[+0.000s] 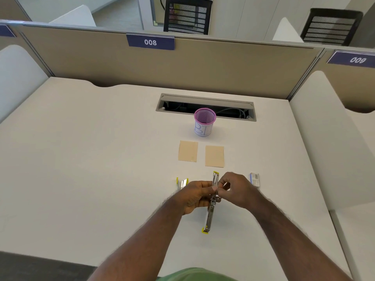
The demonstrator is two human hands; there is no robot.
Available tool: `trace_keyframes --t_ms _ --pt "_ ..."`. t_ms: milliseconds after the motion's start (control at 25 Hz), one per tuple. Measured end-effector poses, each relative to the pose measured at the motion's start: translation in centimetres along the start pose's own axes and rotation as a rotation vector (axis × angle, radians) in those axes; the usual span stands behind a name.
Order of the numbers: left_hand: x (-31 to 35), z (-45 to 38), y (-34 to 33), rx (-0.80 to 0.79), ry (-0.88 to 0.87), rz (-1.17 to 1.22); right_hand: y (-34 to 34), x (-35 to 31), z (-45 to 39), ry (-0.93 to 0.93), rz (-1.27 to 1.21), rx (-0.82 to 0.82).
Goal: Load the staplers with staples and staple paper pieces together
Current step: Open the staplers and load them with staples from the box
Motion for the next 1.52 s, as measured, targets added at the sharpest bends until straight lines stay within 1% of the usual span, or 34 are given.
trace_keyframes --t_ms 160,240,320,400,520,600,720,960,1080,1280,1400,1520 --pt "-0.8 -0.6 0.7 0.162 0.016 -0.014 -0.5 1.1 0.1 -0.032 -0.149 0.099" --pt "-0.8 -1.0 0.9 0.272 0.006 -0.082 -0.9 1.5 0.0 -0.026 -0.234 0.132" --pt "-0.6 -1.4 0.9 0.356 -0.006 -0.167 -1.4 2.1 -0.1 -0.039 -0.369 0.136" --pt "-0.5 -1.9 0.7 0.400 -0.025 -0.195 -1.9 2.7 -0.2 -0.065 -0.481 0.120" --pt "-0.4 -2.6 0.4 0.469 -0.048 -0.275 -2.4 3.5 -0.4 -0.095 -0.553 0.106" --pt "-0.3 -3.0 0.3 0.510 -0.035 -0.404 -2.4 3.8 -0.3 -0.100 -0.573 0.110" --pt "-0.3 -3.3 0.0 0.526 0.001 -0.602 -2.2 4.0 0.0 -0.116 -0.579 0.127" --pt "-0.2 -3.5 -0.2 0.506 0.034 -0.720 -2.2 4.5 0.8 -0.146 -0.619 0.128" --pt "0.1 -3.6 -0.6 0.526 0.059 -0.786 -2.2 4.6 0.8 -0.165 -0.643 0.150" --pt "0.1 -4.0 -0.8 0.551 0.070 -0.811 -2.1 4.7 0.6 -0.179 -0.652 0.178" --pt "0.2 -4.0 -0.7 0.532 0.041 -0.773 -1.9 4.6 0.5 -0.174 -0.617 0.207" --pt "0.7 -4.0 -0.3 0.536 -0.025 -0.795 -1.7 4.3 0.1 -0.124 -0.544 0.270"
Point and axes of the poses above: each hand's wrist, its own z-axis away from the middle knuckle, its own y-axis out of the back of the hand, x = y × z, the point moved 2 cm from there along -z, towards the middle knuckle, and after that the axes turned 2 degrees about -x, right-handed, at the moved point
